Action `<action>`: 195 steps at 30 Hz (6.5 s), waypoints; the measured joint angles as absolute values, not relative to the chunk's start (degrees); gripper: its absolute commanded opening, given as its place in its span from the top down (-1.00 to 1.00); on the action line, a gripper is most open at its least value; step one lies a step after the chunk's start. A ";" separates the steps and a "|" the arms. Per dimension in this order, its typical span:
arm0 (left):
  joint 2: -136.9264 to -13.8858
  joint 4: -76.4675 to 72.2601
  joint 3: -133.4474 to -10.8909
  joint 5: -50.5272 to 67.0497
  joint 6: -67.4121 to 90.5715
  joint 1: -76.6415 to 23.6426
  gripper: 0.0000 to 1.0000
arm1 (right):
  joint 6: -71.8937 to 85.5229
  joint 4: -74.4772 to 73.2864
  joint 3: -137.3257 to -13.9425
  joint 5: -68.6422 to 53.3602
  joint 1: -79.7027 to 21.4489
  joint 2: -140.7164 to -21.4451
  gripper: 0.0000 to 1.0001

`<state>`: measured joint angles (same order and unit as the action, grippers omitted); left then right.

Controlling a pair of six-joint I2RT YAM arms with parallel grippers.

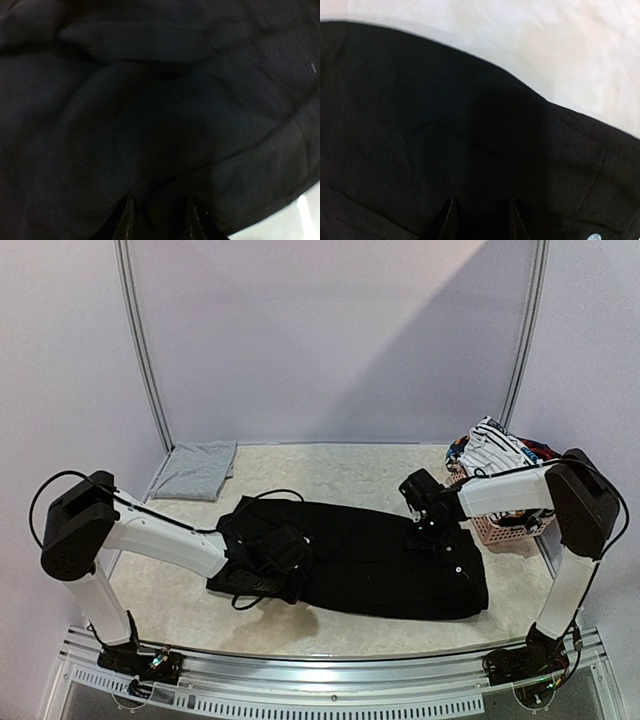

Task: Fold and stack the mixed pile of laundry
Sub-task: Rotate the rectangle-folded shirt at the center of the board, then pick up the rectangle-folded shirt from the center of the board.

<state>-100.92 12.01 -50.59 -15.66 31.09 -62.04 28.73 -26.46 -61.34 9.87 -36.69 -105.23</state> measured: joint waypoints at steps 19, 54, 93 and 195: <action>-109.93 8.86 -60.82 -13.54 23.42 -46.44 0.29 | 40.27 -21.56 -47.48 8.25 -55.13 -93.80 0.28; -86.74 15.00 -42.28 -22.26 32.27 -47.97 -0.23 | 25.56 -23.62 -67.16 -3.97 -37.06 -99.96 -0.61; -108.18 -8.93 -52.77 -3.40 31.35 -35.62 0.88 | 30.13 -2.76 -53.45 -21.71 -31.18 -106.80 1.00; -74.78 18.72 -32.60 4.01 50.61 -82.43 0.82 | 60.45 -13.21 -31.31 -15.64 -68.25 -79.26 0.56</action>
<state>-74.78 18.72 -32.60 4.01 50.61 -82.43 60.45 -13.21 -31.31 -15.64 -68.25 -79.26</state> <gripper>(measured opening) 0.094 0.286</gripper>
